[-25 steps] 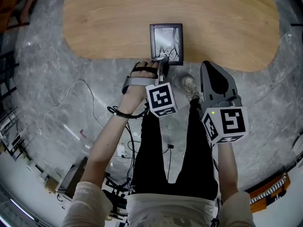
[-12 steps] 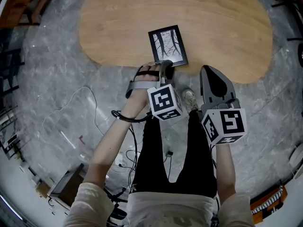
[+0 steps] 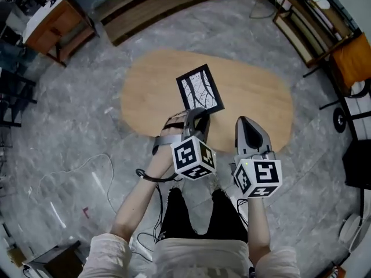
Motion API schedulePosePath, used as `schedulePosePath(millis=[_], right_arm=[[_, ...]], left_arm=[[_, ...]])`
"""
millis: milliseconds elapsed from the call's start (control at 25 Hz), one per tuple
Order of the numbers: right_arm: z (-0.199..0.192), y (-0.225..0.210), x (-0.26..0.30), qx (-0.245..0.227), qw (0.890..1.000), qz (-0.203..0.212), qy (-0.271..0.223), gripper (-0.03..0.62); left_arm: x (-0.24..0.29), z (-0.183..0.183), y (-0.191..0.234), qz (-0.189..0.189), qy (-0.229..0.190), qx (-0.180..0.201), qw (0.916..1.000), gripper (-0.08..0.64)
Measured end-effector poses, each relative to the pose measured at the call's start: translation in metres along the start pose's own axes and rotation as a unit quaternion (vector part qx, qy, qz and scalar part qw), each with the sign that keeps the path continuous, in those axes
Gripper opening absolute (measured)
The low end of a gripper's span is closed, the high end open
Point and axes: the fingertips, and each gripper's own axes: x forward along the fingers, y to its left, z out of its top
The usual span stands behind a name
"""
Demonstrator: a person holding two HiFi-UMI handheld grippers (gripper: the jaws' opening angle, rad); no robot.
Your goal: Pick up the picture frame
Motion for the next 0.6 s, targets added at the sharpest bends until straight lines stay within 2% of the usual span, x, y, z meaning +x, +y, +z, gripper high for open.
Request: schedulePosePath(millis=[80, 200, 280, 400, 480, 600], right_arm=[[0.046, 0.003, -0.017, -0.013, 1.0, -0.008, -0.019, 0.005], [0.115, 0.009, -0.043, -0.023, 0.998, -0.02, -0.063, 0.005], [0.149, 0.015, -0.065, -0.03, 0.996, -0.022, -0.087, 0.005], [0.178, 0.02, -0.095, -0.034, 0.993, -0.017, -0.108, 0.005], [0.188, 0.024, -0.112, -0.031, 0.992, -0.014, -0.12, 0.005], [0.19, 0.037, -0.131, -0.026, 0.991, -0.006, -0.133, 0.005]], left_arm=[[-0.039, 0.037, 0.032, 0.017, -0.038, -0.055, 0.9976, 0.086], [-0.099, 0.085, 0.079, 0.05, -0.099, -0.129, 0.9854, 0.086], [-0.134, 0.105, 0.095, 0.062, -0.119, -0.156, 0.9785, 0.086], [-0.176, 0.125, 0.105, 0.085, -0.146, -0.191, 0.9671, 0.086], [-0.198, 0.131, 0.109, 0.103, -0.171, -0.225, 0.9536, 0.086], [-0.229, 0.127, 0.112, 0.128, -0.209, -0.299, 0.9222, 0.086]])
